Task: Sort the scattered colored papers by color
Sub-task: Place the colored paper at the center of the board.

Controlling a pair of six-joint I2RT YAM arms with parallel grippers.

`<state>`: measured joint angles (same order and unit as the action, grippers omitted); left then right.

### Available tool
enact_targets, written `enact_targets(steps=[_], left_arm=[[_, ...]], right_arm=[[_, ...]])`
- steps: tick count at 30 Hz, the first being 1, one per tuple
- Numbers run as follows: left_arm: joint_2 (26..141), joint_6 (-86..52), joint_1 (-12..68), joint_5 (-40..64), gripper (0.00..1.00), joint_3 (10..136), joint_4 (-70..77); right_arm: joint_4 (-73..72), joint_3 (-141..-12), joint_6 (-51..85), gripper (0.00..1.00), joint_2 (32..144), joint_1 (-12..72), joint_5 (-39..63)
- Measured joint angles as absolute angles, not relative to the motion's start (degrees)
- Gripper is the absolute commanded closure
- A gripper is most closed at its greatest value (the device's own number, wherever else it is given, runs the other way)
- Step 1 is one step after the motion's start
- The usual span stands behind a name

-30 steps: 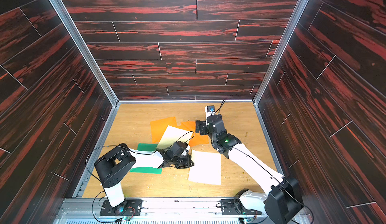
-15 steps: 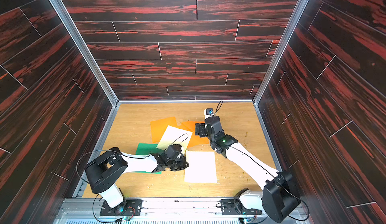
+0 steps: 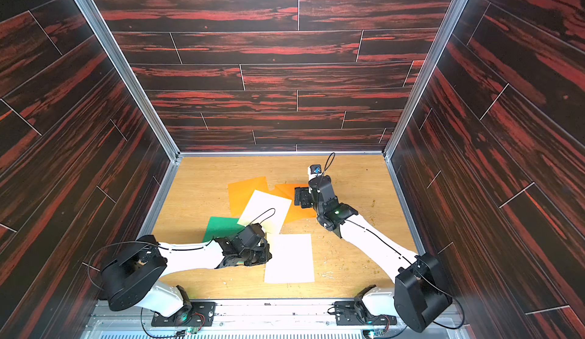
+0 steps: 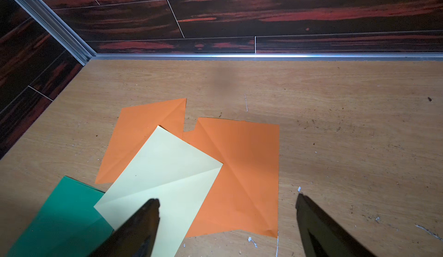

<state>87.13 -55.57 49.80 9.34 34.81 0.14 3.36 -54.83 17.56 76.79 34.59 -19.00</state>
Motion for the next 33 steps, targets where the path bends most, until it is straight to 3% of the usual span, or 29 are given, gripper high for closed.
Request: enact_targets(steps=[10,15,19,30,33], left_arm=[[86.39,-54.17,49.3,8.21,1.0,34.96,-2.04],[86.39,-53.82,49.28,8.12,0.8,35.18,-2.31],[85.73,-53.54,49.19,7.33,0.73,35.64,-3.49],[79.13,-52.47,49.08,3.81,0.7,35.7,-11.62],[75.5,-52.34,48.88,1.04,0.69,35.83,-13.85]], right_arm=[[2.63,-54.5,17.61,0.07,77.3,34.59,-18.57],[2.59,-53.91,17.61,0.08,78.48,34.59,-18.17],[2.52,-53.91,17.61,0.07,78.81,34.59,-17.74],[2.42,-53.91,18.04,0.08,80.86,34.59,-15.7],[1.61,-53.91,18.22,0.14,81.78,34.59,-13.89]])
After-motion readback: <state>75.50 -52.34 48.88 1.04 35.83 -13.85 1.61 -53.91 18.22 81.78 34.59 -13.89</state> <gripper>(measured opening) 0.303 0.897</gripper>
